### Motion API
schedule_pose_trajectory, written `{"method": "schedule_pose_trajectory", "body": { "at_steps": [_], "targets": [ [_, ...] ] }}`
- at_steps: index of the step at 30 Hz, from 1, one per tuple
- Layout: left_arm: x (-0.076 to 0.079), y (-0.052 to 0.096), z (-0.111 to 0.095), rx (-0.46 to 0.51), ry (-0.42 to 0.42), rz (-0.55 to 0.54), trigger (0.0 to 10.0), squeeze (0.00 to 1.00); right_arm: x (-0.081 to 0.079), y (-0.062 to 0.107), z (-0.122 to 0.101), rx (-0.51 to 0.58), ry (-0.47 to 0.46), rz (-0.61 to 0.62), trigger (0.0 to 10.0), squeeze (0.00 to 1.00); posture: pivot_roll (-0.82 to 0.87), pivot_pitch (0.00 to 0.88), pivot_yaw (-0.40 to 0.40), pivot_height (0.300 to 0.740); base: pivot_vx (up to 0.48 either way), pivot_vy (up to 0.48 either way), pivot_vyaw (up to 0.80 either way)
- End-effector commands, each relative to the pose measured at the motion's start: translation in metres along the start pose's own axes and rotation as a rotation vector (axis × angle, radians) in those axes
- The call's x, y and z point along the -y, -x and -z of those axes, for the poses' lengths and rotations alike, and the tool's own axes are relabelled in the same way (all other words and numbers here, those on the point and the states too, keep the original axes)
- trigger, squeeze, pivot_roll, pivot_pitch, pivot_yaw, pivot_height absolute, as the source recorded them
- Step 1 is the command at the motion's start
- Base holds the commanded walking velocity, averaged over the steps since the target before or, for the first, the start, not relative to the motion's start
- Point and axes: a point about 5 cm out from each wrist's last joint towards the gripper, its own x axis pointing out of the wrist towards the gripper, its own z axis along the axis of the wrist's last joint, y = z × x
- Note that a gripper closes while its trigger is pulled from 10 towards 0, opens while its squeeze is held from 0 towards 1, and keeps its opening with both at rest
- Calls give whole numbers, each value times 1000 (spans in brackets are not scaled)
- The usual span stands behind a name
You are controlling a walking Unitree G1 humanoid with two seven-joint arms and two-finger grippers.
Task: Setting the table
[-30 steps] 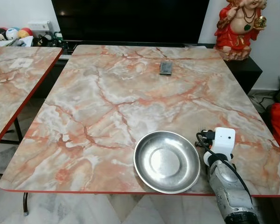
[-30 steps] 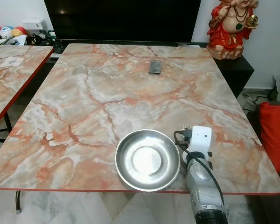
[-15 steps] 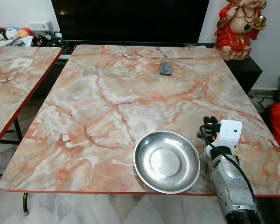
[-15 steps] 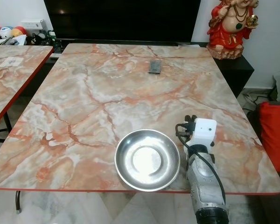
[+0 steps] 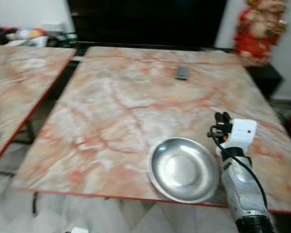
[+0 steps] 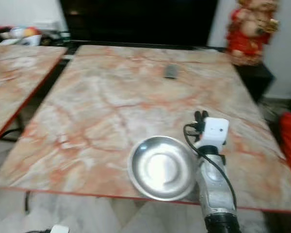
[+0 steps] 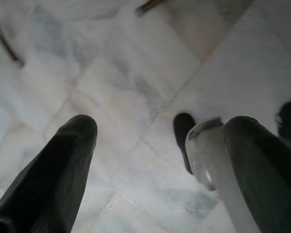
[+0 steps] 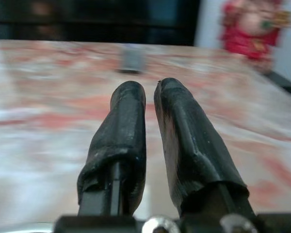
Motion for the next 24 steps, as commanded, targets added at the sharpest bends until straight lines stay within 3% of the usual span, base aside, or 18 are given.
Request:
{"method": "schedule_pose_trajectory", "body": {
  "at_steps": [1,6,24],
  "targets": [
    [-5,5,16,-63,-3,-6,10000,0,-10,0,-5,27,-18,-32,10000,0,19,65,-3,740,0,465,0],
    [-2,5,16,-71,-4,-4,10000,0,-6,-2,-5,28,-30,-4,10000,0,22,46,-2,740,0,465,0],
    [-6,10,30,-109,-5,-8,10000,0,-19,-4,-6,38,-47,-29,10000,0,26,26,-6,740,0,464,0]
  ]
}}
